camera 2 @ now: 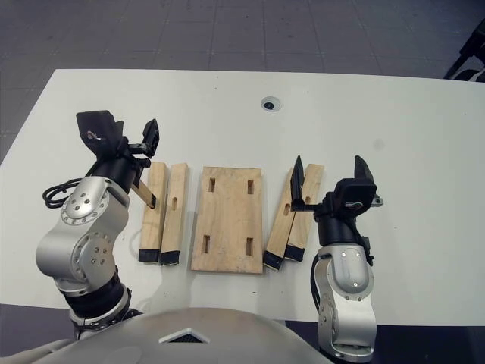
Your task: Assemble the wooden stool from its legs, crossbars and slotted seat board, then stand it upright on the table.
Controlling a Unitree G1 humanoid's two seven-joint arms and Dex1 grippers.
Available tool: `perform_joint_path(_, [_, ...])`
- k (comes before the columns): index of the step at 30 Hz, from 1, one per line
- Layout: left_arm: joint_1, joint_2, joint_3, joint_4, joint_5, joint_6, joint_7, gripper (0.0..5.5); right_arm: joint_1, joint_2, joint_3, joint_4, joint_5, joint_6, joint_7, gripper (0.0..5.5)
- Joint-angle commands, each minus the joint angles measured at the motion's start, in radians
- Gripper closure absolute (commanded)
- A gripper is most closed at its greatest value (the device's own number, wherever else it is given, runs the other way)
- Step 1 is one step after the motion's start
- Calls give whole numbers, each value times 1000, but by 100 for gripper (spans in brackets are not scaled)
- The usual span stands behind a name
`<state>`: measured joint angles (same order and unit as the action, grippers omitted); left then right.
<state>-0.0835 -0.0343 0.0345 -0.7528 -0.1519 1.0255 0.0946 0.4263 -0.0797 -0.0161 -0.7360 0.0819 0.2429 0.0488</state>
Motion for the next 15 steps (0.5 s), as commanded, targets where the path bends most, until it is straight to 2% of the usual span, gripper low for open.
perform_joint_path(1, [110, -32, 13, 80, -11, 0, -4, 201, 7, 6, 0, -1, -2, -1, -5, 0])
perform_joint_path(5, [48, -49, 66, 46, -29, -159, -6, 201, 22, 15, 7, 8, -5, -16, -9, 0])
perform_joint_path(9, [-19, -13, 85, -44, -26, -296, -14, 201, 31, 20, 12, 8, -7, -23, -11, 0])
perform_joint_path(15, [142, 47, 20, -236, -16, -309, -39, 201, 40, 19, 9, -7, -7, -22, -11, 0])
